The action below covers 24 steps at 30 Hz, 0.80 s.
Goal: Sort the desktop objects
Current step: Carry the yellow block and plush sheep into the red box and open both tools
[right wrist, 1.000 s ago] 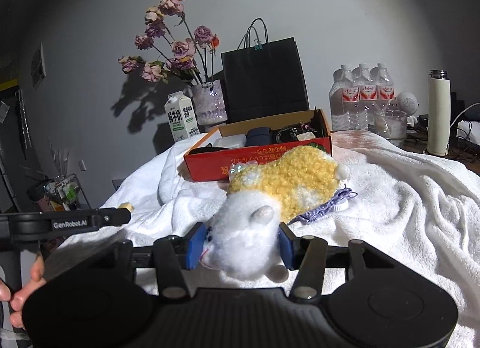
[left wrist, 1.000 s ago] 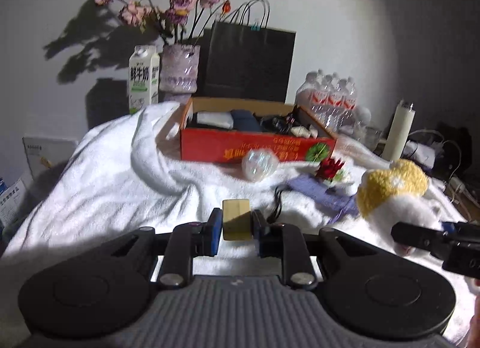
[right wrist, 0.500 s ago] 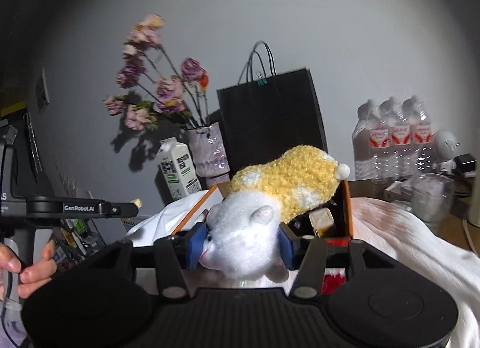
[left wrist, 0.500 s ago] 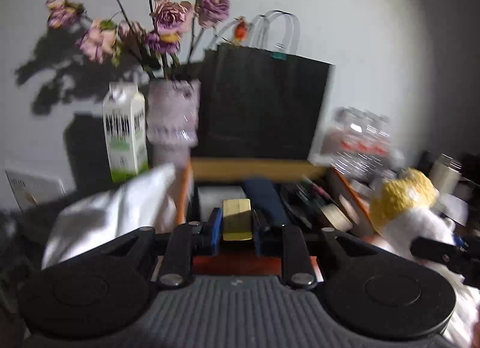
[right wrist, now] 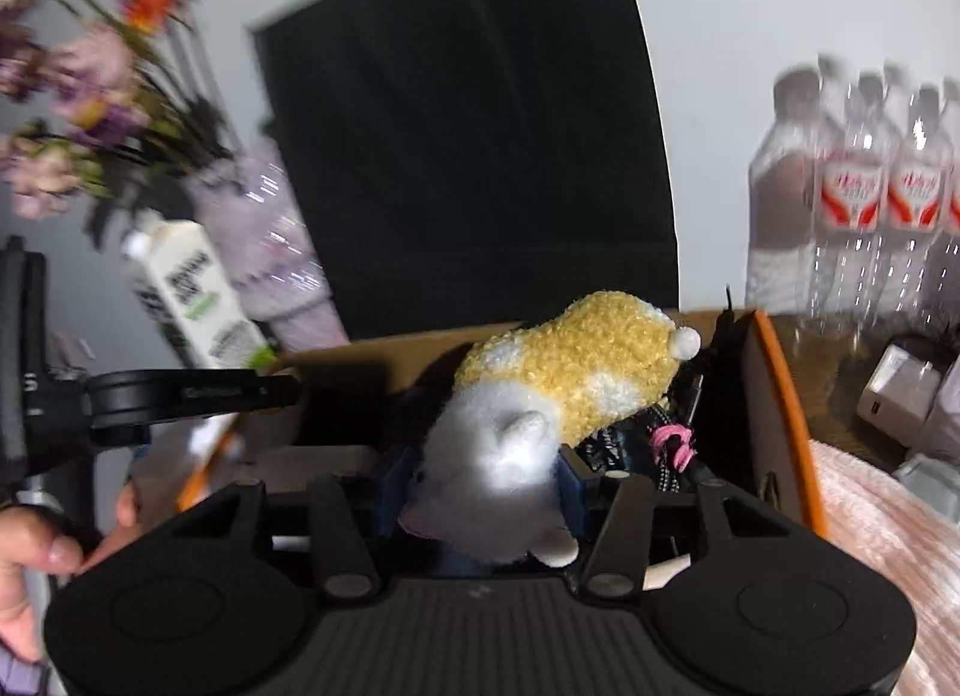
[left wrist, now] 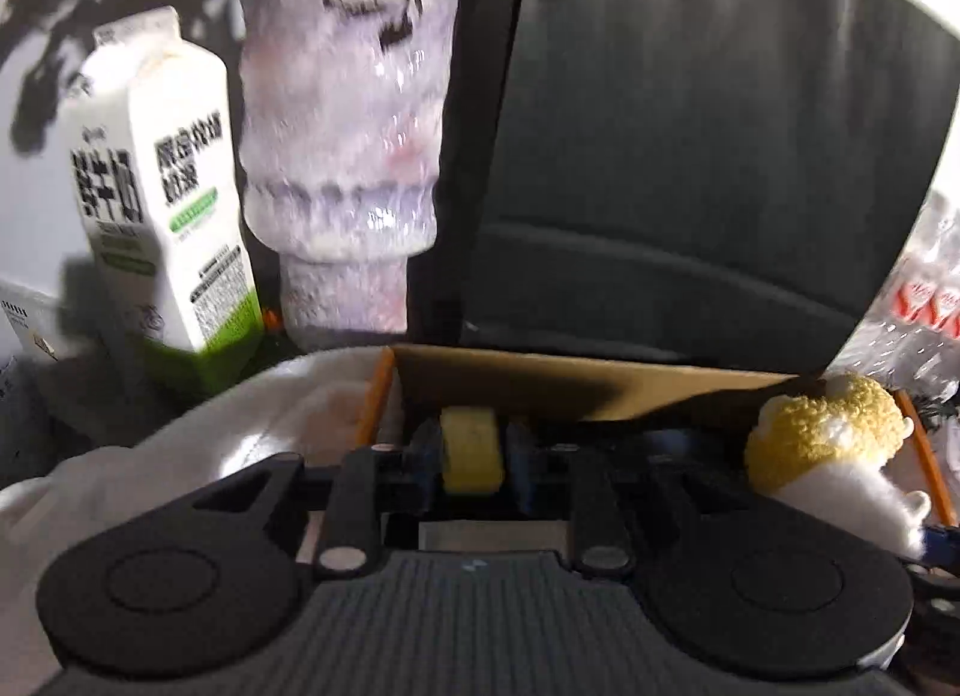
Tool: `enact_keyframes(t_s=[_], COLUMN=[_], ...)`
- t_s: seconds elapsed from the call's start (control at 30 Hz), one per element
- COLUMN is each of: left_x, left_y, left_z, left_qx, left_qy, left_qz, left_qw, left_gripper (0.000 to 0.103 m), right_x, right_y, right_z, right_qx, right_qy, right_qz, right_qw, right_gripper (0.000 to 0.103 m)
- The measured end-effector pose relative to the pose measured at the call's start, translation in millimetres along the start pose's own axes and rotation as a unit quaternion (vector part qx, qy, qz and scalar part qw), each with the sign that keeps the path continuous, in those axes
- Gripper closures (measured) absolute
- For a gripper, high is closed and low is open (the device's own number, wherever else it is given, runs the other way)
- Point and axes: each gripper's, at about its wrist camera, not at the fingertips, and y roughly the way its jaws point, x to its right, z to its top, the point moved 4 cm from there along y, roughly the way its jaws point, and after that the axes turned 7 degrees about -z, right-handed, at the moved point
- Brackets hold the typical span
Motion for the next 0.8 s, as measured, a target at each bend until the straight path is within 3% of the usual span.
enact_keyframes(t_s=[0.1, 0.13, 0.2, 0.23, 0.27, 0.33, 0.37, 0.43, 0.57, 0.67, 0.73, 0.8], left_x=[4, 4, 5, 6, 6, 7, 7, 9, 14, 19, 23, 27], left_y=[4, 0, -12, -20, -27, -38, -43, -54, -89, -109, -122, -147], left_z=[-3, -3, 0, 3, 6, 10, 11, 8, -2, -26, -43, -63], left_qx=[0.0, 0.004, 0.011, 0.011, 0.009, -0.008, -0.026, -0.059, -0.051, -0.07, -0.09, -0.077], left_qy=[0.029, 0.031, 0.027, 0.025, 0.023, 0.016, 0.01, 0.007, 0.005, 0.013, 0.018, 0.019], left_qz=[0.016, 0.014, 0.001, -0.001, -0.002, 0.011, 0.027, 0.05, 0.082, 0.096, 0.091, 0.072], left_qw=[0.9994, 0.9994, 0.9996, 0.9996, 0.9997, 0.9998, 0.9993, 0.997, 0.9953, 0.9928, 0.9916, 0.9942], left_gripper=[0.044, 0.041, 0.036, 0.028, 0.024, 0.006, 0.002, 0.002, 0.002, 0.001, 0.002, 0.002], right_x=[4, 7, 12, 14, 16, 17, 17, 16, 12, 9, 6, 6], right_y=[28, 35, 33, 28, 21, 4, -5, -24, -57, -81, -95, -111], right_z=[-4, -5, -3, 0, 3, 13, 17, 25, 27, 17, 8, -8], right_qx=[-0.044, -0.057, -0.057, -0.056, -0.054, -0.046, -0.04, -0.038, -0.037, -0.034, -0.03, -0.023], right_qy=[-0.002, 0.003, 0.021, 0.031, 0.042, 0.046, 0.044, 0.039, 0.019, -0.004, -0.014, -0.019], right_qz=[-0.011, -0.022, -0.026, -0.024, -0.022, -0.021, -0.027, -0.048, -0.081, -0.088, -0.088, -0.079], right_qw=[0.999, 0.998, 0.998, 0.998, 0.997, 0.998, 0.998, 0.997, 0.996, 0.996, 0.996, 0.996], right_gripper=[0.047, 0.047, 0.043, 0.039, 0.032, 0.03, 0.029, 0.025, 0.025, 0.024, 0.023, 0.021])
